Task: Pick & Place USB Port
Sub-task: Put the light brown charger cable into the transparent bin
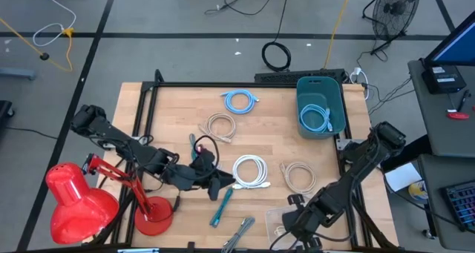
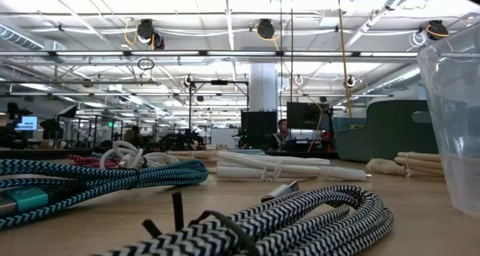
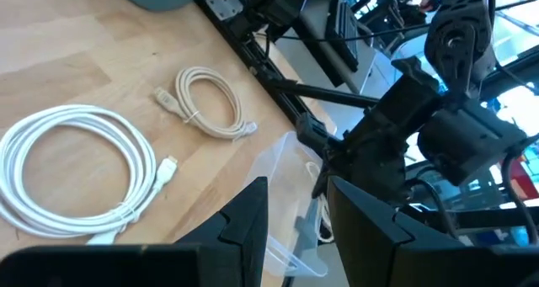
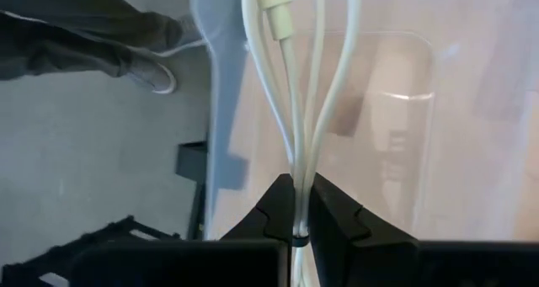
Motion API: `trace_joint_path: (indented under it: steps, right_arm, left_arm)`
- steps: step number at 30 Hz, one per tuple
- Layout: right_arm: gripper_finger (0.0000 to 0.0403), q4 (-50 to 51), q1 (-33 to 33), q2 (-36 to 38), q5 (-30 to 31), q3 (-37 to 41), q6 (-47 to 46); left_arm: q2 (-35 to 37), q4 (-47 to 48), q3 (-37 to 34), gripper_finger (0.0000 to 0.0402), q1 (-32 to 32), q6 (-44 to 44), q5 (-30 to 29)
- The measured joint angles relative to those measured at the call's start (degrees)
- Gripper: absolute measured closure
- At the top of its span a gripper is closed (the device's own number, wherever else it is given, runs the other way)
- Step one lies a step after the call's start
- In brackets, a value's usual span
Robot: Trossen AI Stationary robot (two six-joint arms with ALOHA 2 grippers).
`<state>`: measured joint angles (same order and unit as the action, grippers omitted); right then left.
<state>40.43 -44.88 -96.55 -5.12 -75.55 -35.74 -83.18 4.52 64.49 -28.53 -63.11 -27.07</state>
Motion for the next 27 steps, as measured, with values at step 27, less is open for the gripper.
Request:
trace_joint_path:
  steps: [27]
  right_arm:
    - [0.0392,4.2,1.4,-7.3,3.3,0.0,2.6]
  left_arm:
    - [0.0,0.0,0.0,0.0275,0.0,-0.4,0.0]
